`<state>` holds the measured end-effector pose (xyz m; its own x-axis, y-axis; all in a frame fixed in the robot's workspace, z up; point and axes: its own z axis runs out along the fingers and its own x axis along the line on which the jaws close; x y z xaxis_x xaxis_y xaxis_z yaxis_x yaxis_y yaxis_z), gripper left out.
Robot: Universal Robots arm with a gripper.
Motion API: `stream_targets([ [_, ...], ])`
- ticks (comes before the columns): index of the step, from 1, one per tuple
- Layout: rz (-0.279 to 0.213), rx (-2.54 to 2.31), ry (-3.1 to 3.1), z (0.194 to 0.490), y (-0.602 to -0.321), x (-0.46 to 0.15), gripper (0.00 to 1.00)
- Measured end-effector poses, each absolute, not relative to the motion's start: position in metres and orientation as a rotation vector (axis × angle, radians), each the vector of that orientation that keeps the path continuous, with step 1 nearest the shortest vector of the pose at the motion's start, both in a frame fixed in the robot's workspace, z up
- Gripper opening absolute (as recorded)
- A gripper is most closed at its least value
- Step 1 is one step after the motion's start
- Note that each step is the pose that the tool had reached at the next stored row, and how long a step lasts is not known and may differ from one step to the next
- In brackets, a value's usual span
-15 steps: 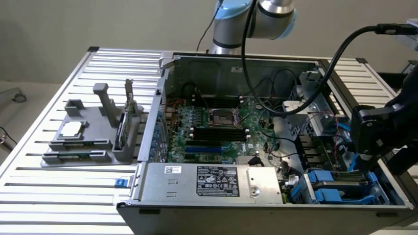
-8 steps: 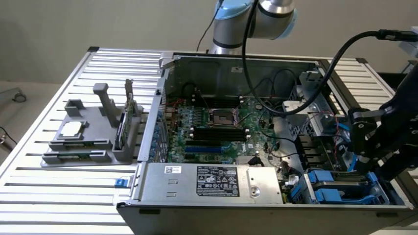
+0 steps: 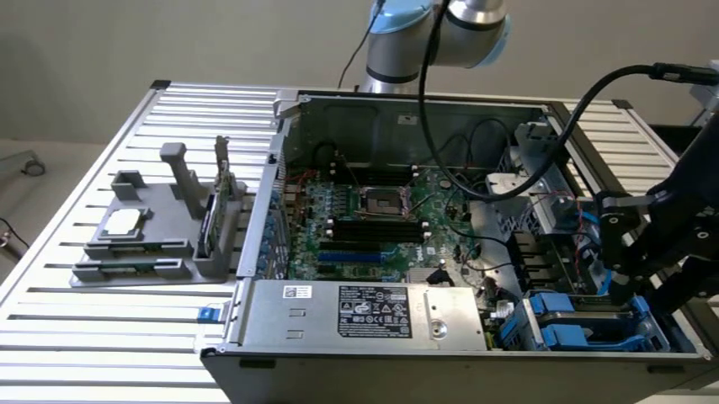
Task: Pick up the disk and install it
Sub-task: 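Insert the first disk wire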
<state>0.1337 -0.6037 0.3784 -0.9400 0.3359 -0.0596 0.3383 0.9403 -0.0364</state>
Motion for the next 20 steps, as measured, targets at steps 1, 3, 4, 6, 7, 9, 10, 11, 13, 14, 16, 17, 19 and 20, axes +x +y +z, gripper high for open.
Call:
stream_targets([
  [1,-0.072,0.536,3.041,0.377,-0.604,0.135,0.39],
  [3,-0.071,0.548,3.040,0.376,-0.604,0.137,0.39],
  [4,-0.072,0.554,3.039,0.375,-0.604,0.139,0.39],
  [6,-0.072,0.564,3.037,0.373,-0.604,0.141,0.39],
  [7,-0.072,0.570,3.036,0.372,-0.603,0.143,0.39],
  [9,-0.072,0.584,3.033,0.369,-0.603,0.146,0.39],
  [10,-0.073,0.592,3.032,0.368,-0.603,0.147,0.39],
  [11,-0.073,0.602,3.030,0.366,-0.603,0.148,0.39],
  [13,-0.073,0.621,3.027,0.362,-0.603,0.149,0.39],
  [14,-0.074,0.631,3.025,0.361,-0.602,0.150,0.39],
  [16,-0.074,0.648,3.021,0.358,-0.602,0.150,0.39],
  [17,-0.074,0.658,3.019,0.357,-0.601,0.150,0.39],
  [19,-0.074,0.677,3.016,0.355,-0.601,0.151,0.39],
  [20,-0.075,0.686,3.014,0.354,-0.600,0.151,0.39],
])
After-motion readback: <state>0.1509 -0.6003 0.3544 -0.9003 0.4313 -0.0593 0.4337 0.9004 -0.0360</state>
